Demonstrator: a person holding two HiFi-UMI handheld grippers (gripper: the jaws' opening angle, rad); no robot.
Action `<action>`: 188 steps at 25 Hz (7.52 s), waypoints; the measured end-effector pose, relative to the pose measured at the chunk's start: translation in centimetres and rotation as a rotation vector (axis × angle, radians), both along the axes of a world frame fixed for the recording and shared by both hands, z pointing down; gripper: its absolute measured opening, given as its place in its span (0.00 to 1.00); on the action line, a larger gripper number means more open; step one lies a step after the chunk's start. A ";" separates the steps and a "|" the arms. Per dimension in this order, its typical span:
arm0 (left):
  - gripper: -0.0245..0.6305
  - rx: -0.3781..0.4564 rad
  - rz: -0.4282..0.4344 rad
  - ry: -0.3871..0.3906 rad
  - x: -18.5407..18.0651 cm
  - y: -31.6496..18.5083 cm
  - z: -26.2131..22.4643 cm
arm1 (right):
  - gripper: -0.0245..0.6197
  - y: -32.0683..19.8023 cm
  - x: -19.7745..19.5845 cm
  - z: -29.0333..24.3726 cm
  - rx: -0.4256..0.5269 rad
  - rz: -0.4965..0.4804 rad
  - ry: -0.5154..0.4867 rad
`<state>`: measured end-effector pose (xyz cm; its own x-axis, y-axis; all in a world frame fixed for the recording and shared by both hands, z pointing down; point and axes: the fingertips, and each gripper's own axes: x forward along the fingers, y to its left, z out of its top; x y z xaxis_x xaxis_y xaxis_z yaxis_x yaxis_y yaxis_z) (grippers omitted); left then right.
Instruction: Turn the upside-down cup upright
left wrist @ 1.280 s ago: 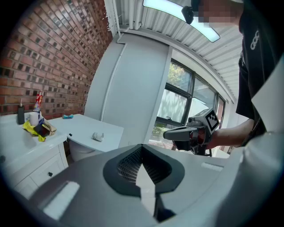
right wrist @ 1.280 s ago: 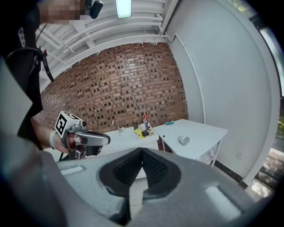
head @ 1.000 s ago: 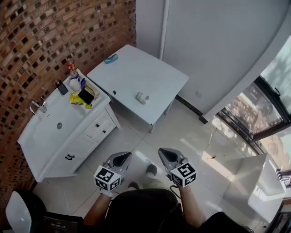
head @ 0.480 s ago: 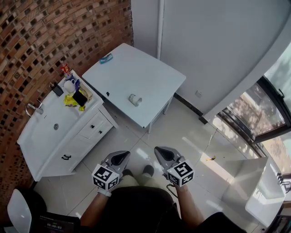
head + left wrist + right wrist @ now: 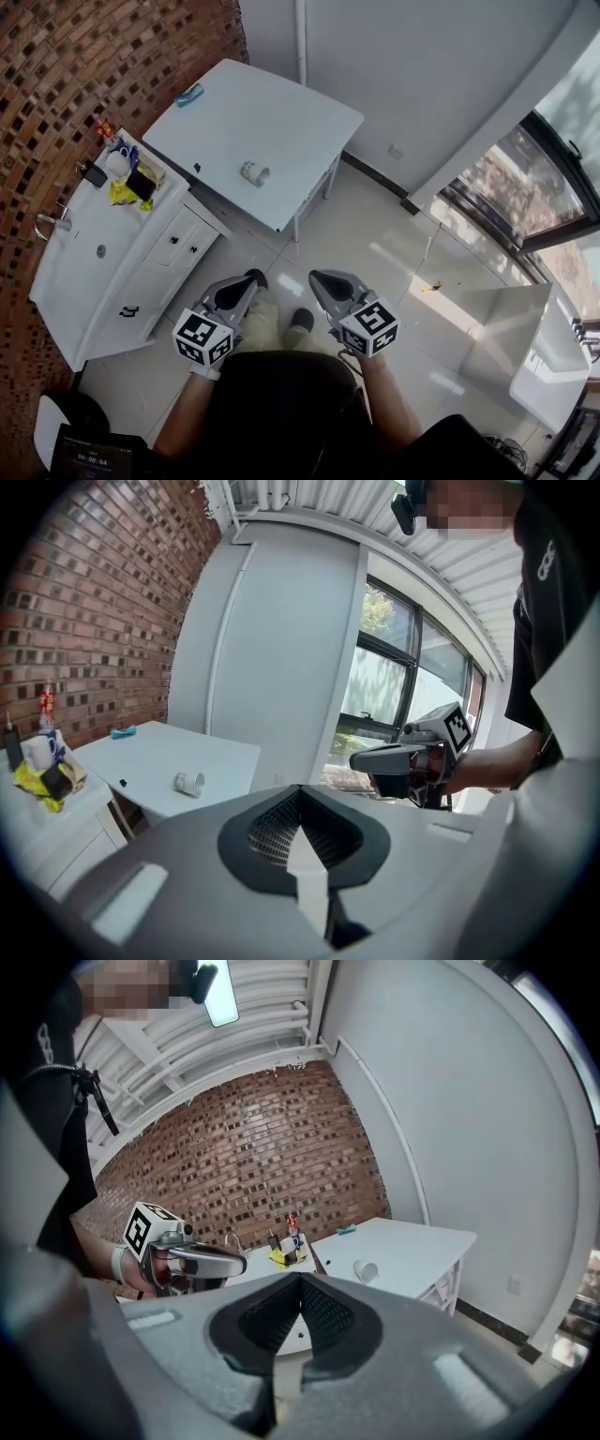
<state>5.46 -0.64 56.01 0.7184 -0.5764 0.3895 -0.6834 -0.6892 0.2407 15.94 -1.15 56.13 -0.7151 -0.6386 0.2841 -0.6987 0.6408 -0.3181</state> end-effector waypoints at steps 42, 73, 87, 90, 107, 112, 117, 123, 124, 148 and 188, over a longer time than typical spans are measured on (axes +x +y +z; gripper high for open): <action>0.21 -0.128 0.093 0.046 -5.0 -28.1 6.9 | 0.03 -25.8 -6.2 2.2 -0.128 0.124 0.078; 0.73 -0.215 0.125 -0.438 -4.8 -34.7 22.7 | 0.03 -26.7 1.0 3.6 -0.172 0.182 0.090; 0.67 -0.346 0.100 -0.379 -4.1 -35.8 25.2 | 0.03 -25.1 2.1 4.5 -0.212 0.240 0.096; 0.67 -0.340 0.103 -0.385 -4.2 -35.8 25.2 | 0.03 -24.9 2.4 4.7 -0.219 0.251 0.097; 0.67 -0.405 0.056 -0.234 -3.7 -35.7 24.4 | 0.03 -24.8 2.0 4.8 -0.226 0.251 0.095; 0.67 -0.461 0.041 -0.130 -3.0 -35.5 24.1 | 0.03 -24.7 1.9 5.0 -0.229 0.246 0.097; 0.67 -0.560 -0.026 0.070 -2.5 -35.8 23.7 | 0.03 -24.6 1.9 5.0 -0.231 0.240 0.105; 0.66 -0.678 -0.106 0.254 -2.5 -35.6 24.2 | 0.03 -24.5 1.8 5.1 -0.235 0.234 0.110; 0.66 -0.697 -0.113 0.288 -2.3 -35.5 24.1 | 0.03 -24.5 1.7 5.1 -0.236 0.233 0.110; 0.69 -0.950 -0.338 0.913 -5.3 -35.4 24.9 | 0.03 -24.0 0.5 5.3 -0.242 0.210 0.115; 0.06 -0.353 -0.205 0.853 -10.0 -16.9 4.1 | 0.03 -14.7 -7.8 2.2 -0.077 -0.135 0.070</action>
<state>-4.57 -17.54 60.07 0.7390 -0.6722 -0.0448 -0.2799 -0.3669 0.8871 8.14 -15.88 58.37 -0.7695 -0.5126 0.3808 -0.6303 0.7056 -0.3238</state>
